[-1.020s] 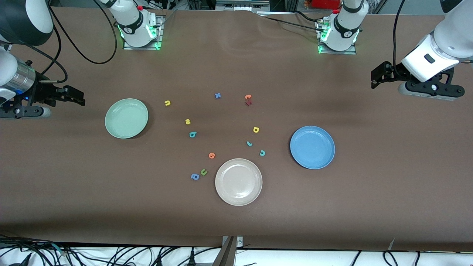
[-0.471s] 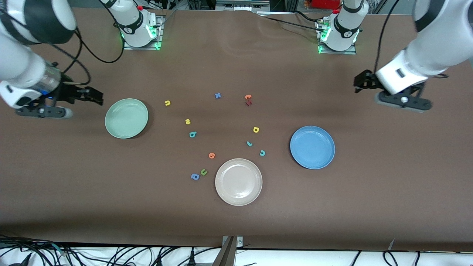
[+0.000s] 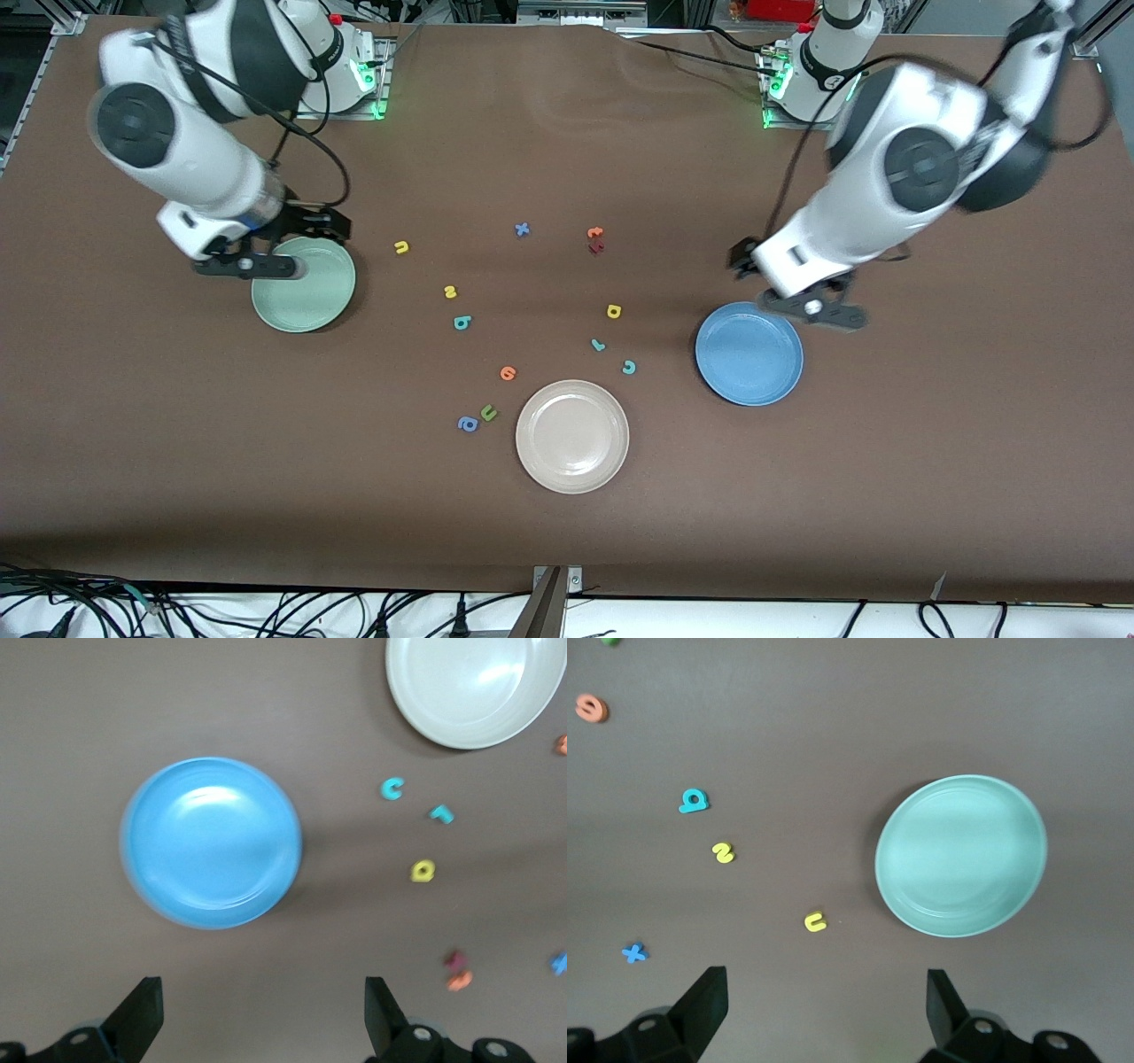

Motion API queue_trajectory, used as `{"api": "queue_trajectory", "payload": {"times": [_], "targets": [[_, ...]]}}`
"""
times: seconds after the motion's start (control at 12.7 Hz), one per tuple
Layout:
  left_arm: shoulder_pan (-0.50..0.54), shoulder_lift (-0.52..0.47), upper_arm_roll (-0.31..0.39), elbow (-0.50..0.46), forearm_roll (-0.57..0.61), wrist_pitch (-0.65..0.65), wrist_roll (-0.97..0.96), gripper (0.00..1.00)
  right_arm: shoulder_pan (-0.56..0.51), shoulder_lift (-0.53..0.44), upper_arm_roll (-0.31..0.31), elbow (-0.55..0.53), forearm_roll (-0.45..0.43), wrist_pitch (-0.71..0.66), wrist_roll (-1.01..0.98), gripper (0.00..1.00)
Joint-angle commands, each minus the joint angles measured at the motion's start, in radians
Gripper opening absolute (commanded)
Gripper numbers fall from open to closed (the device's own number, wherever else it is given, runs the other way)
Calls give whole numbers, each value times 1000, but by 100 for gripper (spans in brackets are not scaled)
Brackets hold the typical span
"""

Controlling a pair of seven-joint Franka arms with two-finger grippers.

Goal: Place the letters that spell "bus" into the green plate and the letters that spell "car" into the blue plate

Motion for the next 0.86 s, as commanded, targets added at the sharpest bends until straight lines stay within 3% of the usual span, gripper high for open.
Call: {"api": "queue_trajectory", "payload": {"times": [0.0, 0.16, 0.47, 0.78], "targets": [[-56, 123, 2, 32, -15, 129, -105, 100, -8, -13, 50, -173, 7, 188, 41, 99], [-105, 220, 2, 29, -9, 236, -128, 100, -8, 22, 85, -258, 7, 317, 46, 99], [-174, 390, 4, 28, -1, 407, -150, 100, -8, 96, 99, -375, 3, 511, 54, 99], [-252, 438, 19, 23, 19, 424, -160, 100, -8, 160, 99, -467, -4, 694, 43, 87]]}}
